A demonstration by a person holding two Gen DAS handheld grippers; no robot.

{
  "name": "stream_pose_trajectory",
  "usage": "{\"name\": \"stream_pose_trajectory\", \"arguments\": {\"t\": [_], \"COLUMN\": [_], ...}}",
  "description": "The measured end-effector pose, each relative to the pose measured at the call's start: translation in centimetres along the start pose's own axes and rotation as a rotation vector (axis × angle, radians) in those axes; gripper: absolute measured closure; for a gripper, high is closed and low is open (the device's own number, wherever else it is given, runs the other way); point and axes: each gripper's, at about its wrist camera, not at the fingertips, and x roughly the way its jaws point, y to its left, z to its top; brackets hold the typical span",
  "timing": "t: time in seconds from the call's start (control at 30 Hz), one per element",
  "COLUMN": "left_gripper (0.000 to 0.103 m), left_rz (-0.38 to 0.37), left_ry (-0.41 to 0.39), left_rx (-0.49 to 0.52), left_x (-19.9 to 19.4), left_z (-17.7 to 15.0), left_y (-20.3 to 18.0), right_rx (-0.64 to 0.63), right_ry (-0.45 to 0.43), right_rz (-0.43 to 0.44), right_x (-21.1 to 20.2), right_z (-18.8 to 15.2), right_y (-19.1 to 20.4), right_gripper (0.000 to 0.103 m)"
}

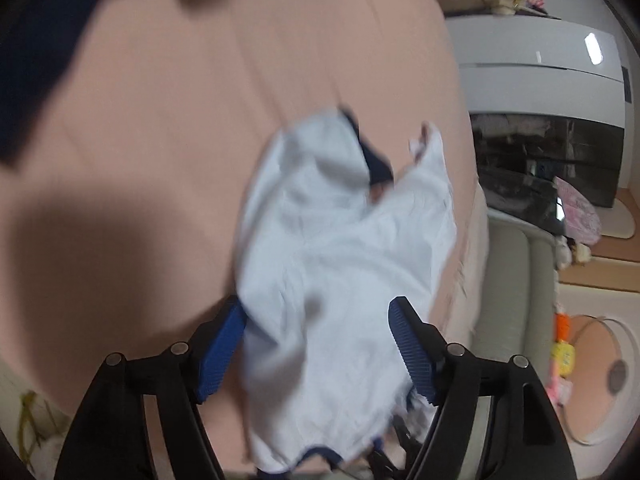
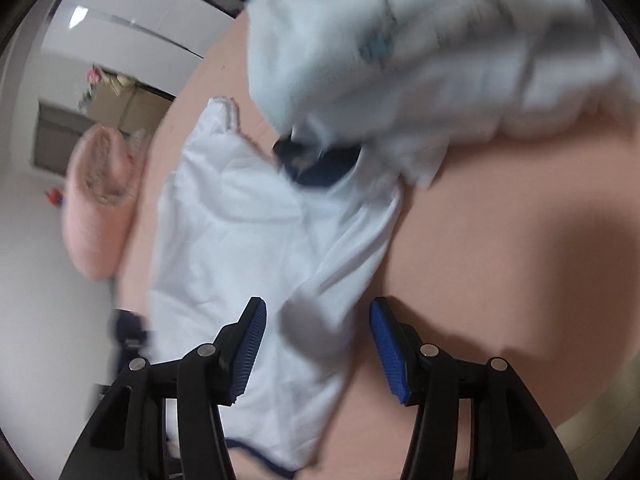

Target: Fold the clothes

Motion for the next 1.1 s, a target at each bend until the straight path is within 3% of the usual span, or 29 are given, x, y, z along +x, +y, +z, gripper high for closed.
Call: {"name": "stream_pose_trajectory", "arguments": {"t": [0.07, 0.27, 0.5, 0.53, 0.63, 0.73, 0.87, 0.93, 1.03, 1.07, 1.1], "left_gripper": [0.031, 0.031, 0.031, 0.031, 0.031, 0.031, 0.031, 0.034, 0.066, 0.087, 0.095], "left_rz": [-0.019, 0.035, -0.015, -0.024, -0.060, -0.039, 0.008, 0.035, 0.114, 0.139, 0.164], "left_ry": [0.028, 0.032, 0.044, 0.040, 0.017, 0.001, -0.016, -0.025, -0.038, -0.040, -0.042], "left_rx": [0.001, 0.049, 0.001, -0.006, -0.021, 0.011, 0.069, 0.097, 0.110, 0.110, 0.109], "left_x": [0.6, 1.4, 2.4, 2.4, 2.2, 2.6, 3.4, 3.7, 3.8, 3.7, 3.6], "left_z": [-0.5, -1.2, -0.6, -0.6, -0.7, -1.0, -1.4, -1.6, -1.6, -1.6, -1.5], "left_y": [-0.1, -1.0, -0.4, -0.1, 0.8, 0.2, -1.1, -1.7, -1.7, -1.6, -1.4], "right_rx": [0.093, 0.134, 0.134, 0.134, 0.148, 0.181, 0.129, 0.116, 0.120, 0.131, 0.130], "right_ry": [0.051, 0.028, -0.008, -0.005, 0.020, 0.030, 0.014, 0.001, 0.015, 0.028, 0.034], "right_rz": [0.098, 0.164, 0.250, 0.258, 0.211, 0.344, 0.252, 0.261, 0.272, 0.249, 0.219], "right_x": [0.8, 2.8, 3.7, 3.3, 3.5, 3.5, 3.1, 2.6, 2.6, 2.5, 2.3], "right_z": [-0.3, -1.2, -0.6, -0.7, -0.7, -0.6, -0.5, -0.6, -0.4, -0.2, -0.1], "right_y": [-0.6, -1.1, -1.6, -2.0, -3.7, -5.7, -4.5, -4.6, -4.6, -4.4, -4.1], "right_gripper": [0.049, 0.049, 0.051, 0.056, 0.103, 0.103, 0.103, 0.103, 0.103, 0.103, 0.103]}}
